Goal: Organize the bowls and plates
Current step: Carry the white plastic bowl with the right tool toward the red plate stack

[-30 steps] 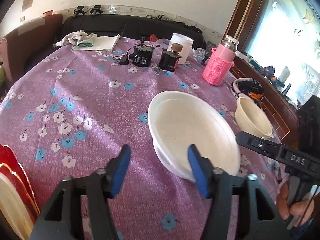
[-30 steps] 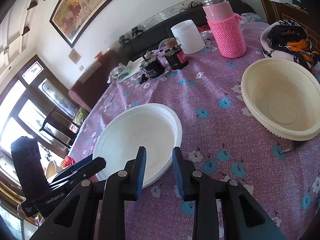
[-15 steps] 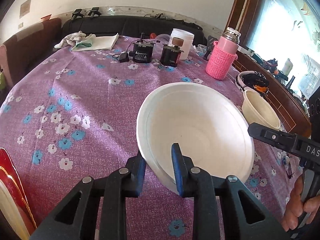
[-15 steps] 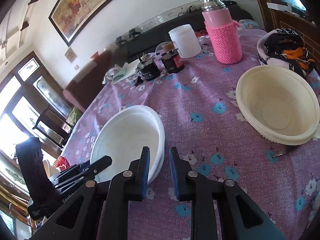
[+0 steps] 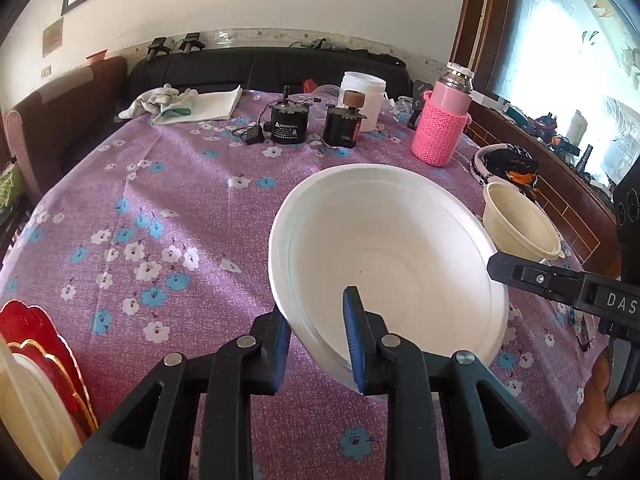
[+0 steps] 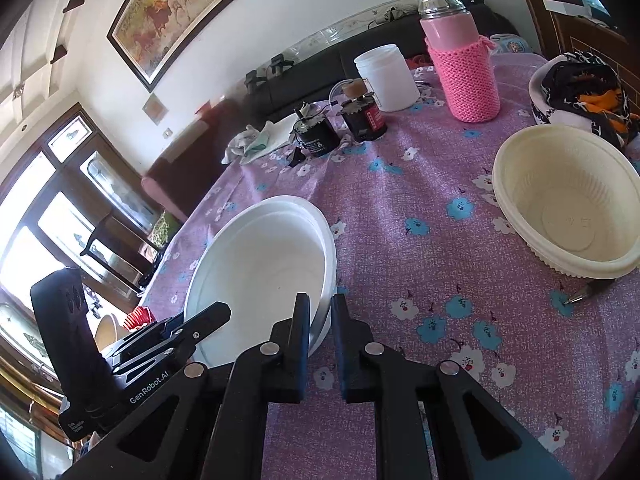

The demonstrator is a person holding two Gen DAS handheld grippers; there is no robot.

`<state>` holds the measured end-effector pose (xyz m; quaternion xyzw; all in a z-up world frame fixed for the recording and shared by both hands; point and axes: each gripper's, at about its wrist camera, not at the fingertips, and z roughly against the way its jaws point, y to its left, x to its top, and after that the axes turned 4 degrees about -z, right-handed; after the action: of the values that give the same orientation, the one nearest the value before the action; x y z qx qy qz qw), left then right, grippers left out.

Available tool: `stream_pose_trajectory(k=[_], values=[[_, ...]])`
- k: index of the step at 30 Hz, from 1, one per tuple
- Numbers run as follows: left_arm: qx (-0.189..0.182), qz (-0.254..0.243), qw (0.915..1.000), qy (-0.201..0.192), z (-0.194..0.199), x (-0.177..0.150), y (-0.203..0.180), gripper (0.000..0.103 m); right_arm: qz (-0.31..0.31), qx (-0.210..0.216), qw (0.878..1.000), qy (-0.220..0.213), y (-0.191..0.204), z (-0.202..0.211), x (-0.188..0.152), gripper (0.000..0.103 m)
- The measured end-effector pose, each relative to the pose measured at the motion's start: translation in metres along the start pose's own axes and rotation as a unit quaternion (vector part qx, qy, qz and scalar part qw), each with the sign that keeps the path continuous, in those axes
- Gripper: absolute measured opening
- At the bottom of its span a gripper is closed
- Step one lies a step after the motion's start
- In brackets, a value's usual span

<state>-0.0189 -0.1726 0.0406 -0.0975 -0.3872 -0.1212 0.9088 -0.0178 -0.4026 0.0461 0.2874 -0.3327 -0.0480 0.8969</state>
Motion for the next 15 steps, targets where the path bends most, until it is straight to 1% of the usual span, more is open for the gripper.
stream_pose_trajectory(k=[7, 15], values=[[0.020, -0.008, 0.9997, -0.005, 0.015, -0.006, -0.002, 0.025, 0.016, 0.015, 1.000, -0.005, 0.011, 0.005, -0.002, 0.012], [0.033, -0.005, 0.9993, -0.014, 0.035, -0.013, 0.002, 0.026, 0.027, 0.037, 0.999, -0.006, 0.024, 0.011, -0.010, 0.012]])
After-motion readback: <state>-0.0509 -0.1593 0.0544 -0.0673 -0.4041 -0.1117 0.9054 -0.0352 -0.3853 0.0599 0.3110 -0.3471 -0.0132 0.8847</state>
